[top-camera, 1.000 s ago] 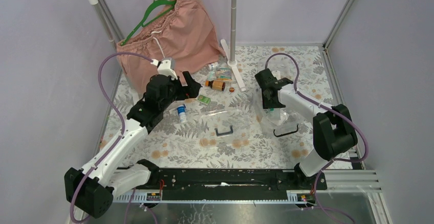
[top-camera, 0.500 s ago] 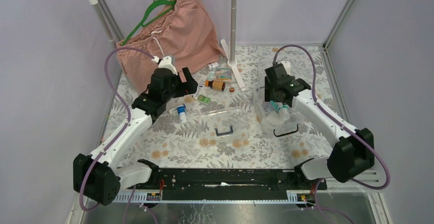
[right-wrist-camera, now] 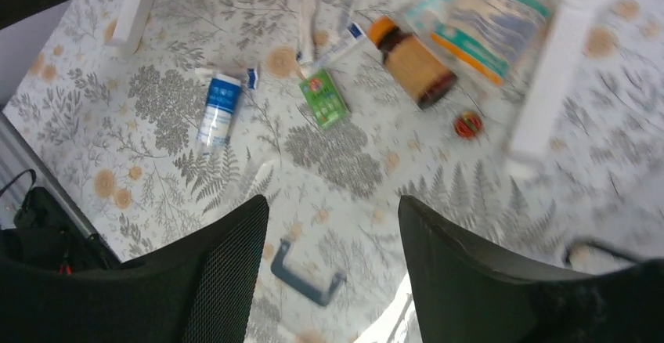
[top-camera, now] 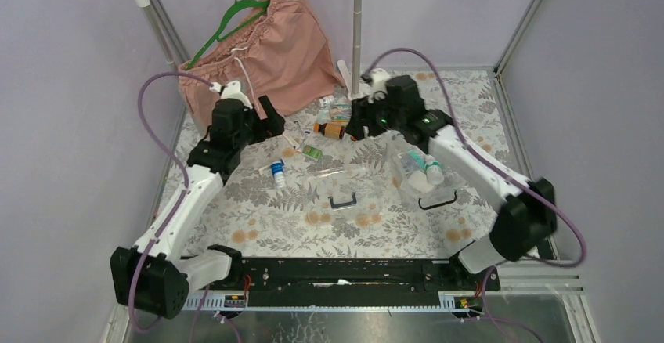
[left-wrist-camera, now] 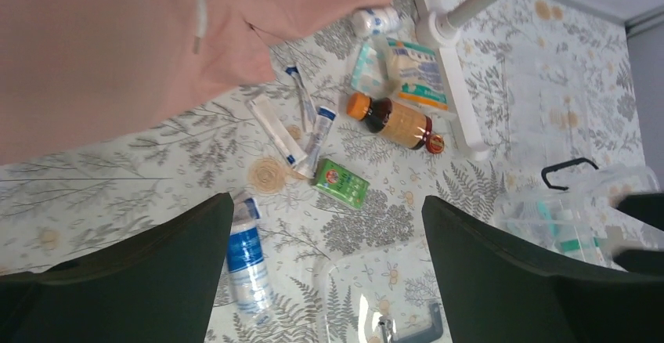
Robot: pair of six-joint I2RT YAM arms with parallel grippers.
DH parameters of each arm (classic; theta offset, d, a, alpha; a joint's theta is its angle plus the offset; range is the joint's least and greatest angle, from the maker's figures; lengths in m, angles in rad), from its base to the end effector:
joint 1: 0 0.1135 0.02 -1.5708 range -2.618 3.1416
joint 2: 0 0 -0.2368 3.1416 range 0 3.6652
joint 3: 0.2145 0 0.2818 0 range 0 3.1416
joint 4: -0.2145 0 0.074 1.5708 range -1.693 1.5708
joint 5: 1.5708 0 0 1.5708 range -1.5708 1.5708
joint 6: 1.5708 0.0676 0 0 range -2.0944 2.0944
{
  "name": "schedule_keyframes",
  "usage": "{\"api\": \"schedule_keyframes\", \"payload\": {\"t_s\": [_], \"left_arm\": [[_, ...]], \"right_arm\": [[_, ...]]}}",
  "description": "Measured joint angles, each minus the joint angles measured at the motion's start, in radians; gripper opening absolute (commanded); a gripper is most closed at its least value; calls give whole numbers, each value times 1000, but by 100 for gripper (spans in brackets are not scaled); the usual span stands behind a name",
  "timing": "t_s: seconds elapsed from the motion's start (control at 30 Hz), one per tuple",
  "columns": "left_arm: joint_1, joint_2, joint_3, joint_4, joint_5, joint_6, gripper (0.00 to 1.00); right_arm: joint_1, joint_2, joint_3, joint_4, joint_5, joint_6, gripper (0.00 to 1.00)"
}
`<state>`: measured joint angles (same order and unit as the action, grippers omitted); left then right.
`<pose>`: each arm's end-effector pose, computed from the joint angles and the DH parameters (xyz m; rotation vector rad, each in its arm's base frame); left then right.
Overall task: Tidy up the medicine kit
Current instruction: Pick up the pill bottle at the center of the board.
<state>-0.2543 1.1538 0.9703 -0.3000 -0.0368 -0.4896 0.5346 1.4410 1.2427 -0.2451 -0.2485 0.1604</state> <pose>0.3211 -0.0809 0.2729 -0.2672 2.0636 -0.4214 0.3333 0.2166 0.2930 -0.5435 1.9957 0.6860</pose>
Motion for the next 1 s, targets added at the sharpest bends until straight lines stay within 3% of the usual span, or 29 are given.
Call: {"api": "schedule_keyframes", "payload": {"t_s": [0.17,0.43,0.73,1.0], "left_arm": [[35,-116,-52,-3,2,22,99],[39,-163,-171,-13,12,27,99],[39,-178,-189,-23,19,33,99],[42,-184,-190,-27,18,37,99]], "right_arm": [[86,316,285,-66,-18,-173,70],[117,637,512,-167,92,-420,69],[117,788,647,-229,201,-583,70],[117,861,748,-272,204,-644,70]]}}
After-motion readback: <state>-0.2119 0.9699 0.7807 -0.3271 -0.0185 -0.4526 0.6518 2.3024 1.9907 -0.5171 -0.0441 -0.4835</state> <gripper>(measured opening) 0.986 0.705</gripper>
